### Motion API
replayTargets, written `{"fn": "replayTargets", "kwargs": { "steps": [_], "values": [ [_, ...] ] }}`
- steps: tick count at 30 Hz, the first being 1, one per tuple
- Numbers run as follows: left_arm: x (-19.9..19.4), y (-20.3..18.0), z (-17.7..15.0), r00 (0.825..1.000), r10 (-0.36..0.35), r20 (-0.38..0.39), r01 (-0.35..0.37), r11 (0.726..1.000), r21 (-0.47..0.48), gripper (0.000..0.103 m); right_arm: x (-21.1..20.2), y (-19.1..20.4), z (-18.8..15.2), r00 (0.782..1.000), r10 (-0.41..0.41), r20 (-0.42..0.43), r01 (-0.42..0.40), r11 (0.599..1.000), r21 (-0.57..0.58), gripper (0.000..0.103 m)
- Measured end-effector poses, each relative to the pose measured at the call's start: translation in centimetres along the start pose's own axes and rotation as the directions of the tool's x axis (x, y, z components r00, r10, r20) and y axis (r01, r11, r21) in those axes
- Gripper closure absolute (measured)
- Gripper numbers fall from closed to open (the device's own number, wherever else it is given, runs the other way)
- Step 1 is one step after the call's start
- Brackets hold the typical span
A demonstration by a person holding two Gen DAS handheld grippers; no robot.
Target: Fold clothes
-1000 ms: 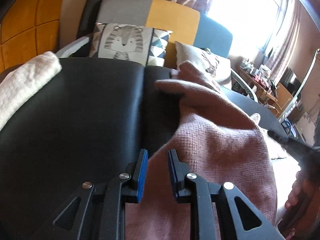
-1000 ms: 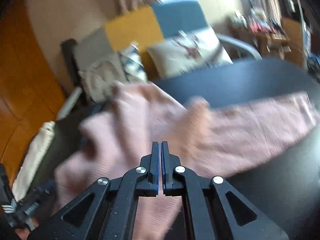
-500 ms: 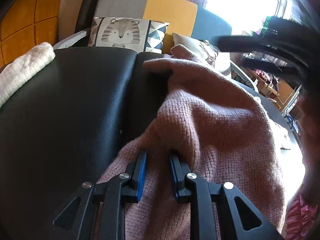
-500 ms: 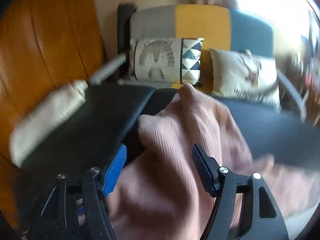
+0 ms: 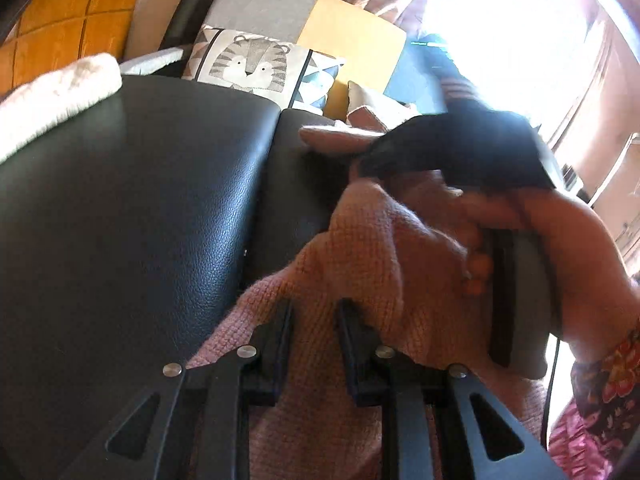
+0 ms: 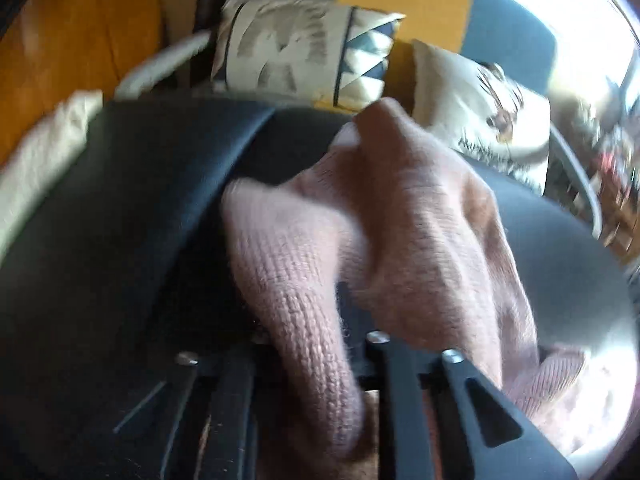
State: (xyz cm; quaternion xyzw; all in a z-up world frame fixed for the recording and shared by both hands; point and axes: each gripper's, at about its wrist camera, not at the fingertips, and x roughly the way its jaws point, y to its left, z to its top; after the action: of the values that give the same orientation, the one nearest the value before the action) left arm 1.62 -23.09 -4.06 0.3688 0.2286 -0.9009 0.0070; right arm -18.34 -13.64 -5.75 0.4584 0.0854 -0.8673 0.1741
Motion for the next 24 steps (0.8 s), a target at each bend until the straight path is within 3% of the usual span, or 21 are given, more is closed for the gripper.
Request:
{"fn": "replayTargets", "kwargs": {
  "steps": [3, 7, 12, 15, 18, 20, 23, 24],
  "values": [
    [-0.3, -0.3, -0.2, 1.000, 0.017, 0.004, -0.017, 1.000, 0.009, 0.081, -2.4, -2.9, -0.3, 0.994, 0.091, 0.065, -0.099, 0.984, 0.147, 0.091],
    [-1.2, -1.5, -0.1, 0.999, 0.051, 0.020, -0.052, 0.996, 0.076, 0.081, -6.3, -6.2, -1.8, 0.966, 0.186, 0.180, -0.230, 0.935, 0.270, 0.091],
    [-3.1, -2.7, 1.4, 0.988, 0.082, 0.128, -0.100, 0.986, 0.135, 0.081, -8.8, -9.7, -3.5, 0.932, 0.240, 0.271, -0.329, 0.872, 0.362, 0.091],
    [-2.1, -3.2, 2.5, 0.989, 0.096, 0.110, -0.116, 0.975, 0.192, 0.077, -8.5, -12.0, -5.2, 0.927, 0.247, 0.283, -0.353, 0.832, 0.429, 0.091],
    [-0.6, -4.1, 2.2, 0.996, 0.087, 0.007, -0.086, 0.962, 0.259, 0.077, -6.8, -14.5, -7.2, 0.930, 0.247, 0.271, -0.358, 0.772, 0.526, 0.091],
    [0.1, -4.7, 1.6, 0.995, 0.088, -0.042, -0.073, 0.955, 0.287, 0.077, -5.2, -16.8, -9.1, 0.929, 0.254, 0.268, -0.368, 0.708, 0.603, 0.091],
    [0.1, -5.2, 0.8, 0.996, 0.065, -0.059, -0.045, 0.954, 0.295, 0.077, -3.6, -19.3, -12.1, 0.906, 0.290, 0.309, -0.423, 0.594, 0.684, 0.092],
    [-0.1, -5.2, 0.7, 0.997, 0.051, -0.064, -0.030, 0.955, 0.297, 0.077, -3.4, -19.6, -12.7, 0.896, 0.297, 0.329, -0.443, 0.578, 0.685, 0.093]
  ]
}}
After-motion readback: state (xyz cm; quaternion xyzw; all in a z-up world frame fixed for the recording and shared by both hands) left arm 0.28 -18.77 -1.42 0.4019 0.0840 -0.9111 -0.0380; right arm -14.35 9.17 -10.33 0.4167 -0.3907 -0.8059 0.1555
